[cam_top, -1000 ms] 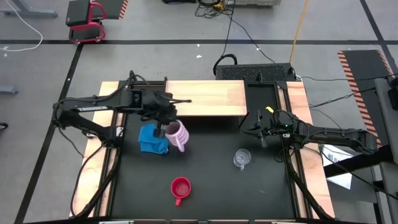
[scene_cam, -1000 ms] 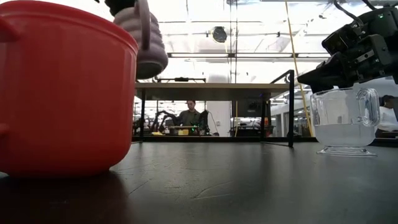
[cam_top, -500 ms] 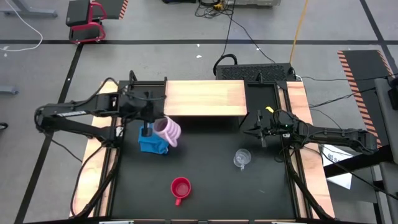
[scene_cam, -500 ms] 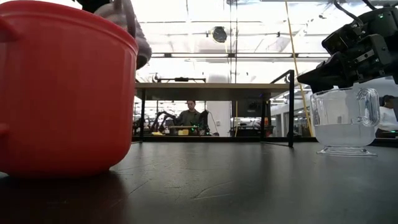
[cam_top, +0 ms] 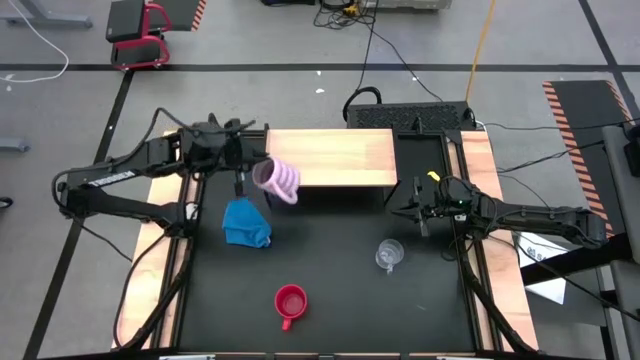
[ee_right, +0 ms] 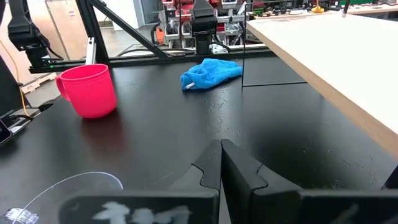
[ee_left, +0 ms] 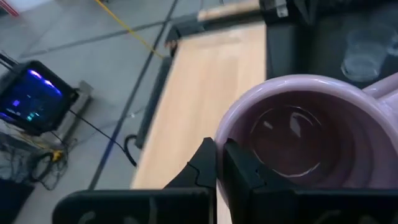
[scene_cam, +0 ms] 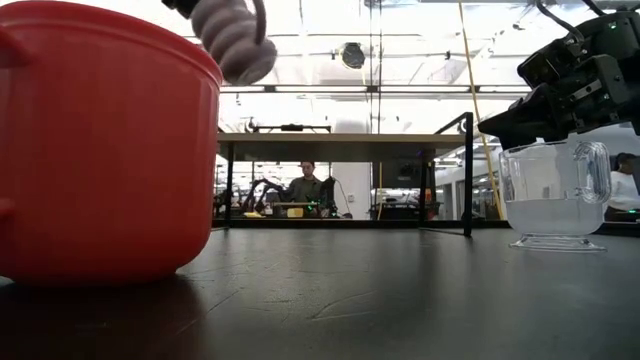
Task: Stack small to large cups/mugs on shelf
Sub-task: Put the violet mug on the shelf
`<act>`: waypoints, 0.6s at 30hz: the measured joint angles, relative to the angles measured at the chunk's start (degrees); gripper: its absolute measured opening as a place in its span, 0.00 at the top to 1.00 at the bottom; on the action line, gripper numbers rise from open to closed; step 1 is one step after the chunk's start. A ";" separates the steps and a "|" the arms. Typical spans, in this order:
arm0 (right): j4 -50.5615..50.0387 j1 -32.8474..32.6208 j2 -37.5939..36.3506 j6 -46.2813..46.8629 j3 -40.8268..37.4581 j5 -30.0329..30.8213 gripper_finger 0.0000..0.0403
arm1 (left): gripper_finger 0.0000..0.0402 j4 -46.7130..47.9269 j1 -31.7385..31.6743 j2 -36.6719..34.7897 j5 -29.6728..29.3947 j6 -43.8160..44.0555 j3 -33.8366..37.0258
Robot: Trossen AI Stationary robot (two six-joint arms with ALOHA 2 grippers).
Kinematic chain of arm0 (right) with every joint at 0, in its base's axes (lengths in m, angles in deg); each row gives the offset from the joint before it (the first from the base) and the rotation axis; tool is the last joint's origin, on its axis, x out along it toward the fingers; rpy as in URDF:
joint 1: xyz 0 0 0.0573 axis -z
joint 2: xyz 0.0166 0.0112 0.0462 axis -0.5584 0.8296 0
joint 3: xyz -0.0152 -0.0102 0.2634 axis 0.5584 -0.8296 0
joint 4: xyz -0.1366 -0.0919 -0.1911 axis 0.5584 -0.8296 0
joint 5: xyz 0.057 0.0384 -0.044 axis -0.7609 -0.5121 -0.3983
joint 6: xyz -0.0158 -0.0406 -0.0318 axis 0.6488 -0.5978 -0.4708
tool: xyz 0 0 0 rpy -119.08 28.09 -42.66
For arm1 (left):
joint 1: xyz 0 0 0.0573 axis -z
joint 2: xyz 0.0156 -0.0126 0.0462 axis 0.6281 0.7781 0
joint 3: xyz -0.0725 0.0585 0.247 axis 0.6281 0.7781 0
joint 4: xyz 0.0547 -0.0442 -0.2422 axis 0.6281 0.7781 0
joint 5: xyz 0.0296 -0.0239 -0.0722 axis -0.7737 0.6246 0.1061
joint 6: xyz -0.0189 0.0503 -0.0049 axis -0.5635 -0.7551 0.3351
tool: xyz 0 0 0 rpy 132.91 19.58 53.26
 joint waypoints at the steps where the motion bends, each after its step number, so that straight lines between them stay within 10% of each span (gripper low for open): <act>1: 0.00 0.00 0.00 0.00 0.02 0.02 1.00 | 0.98 -0.26 -0.80 0.70 0.11 -0.63 -1.01; 18: 0.00 0.02 0.00 -0.15 0.01 0.02 1.00 | 0.98 13.40 -18.68 16.92 14.39 -15.03 -24.28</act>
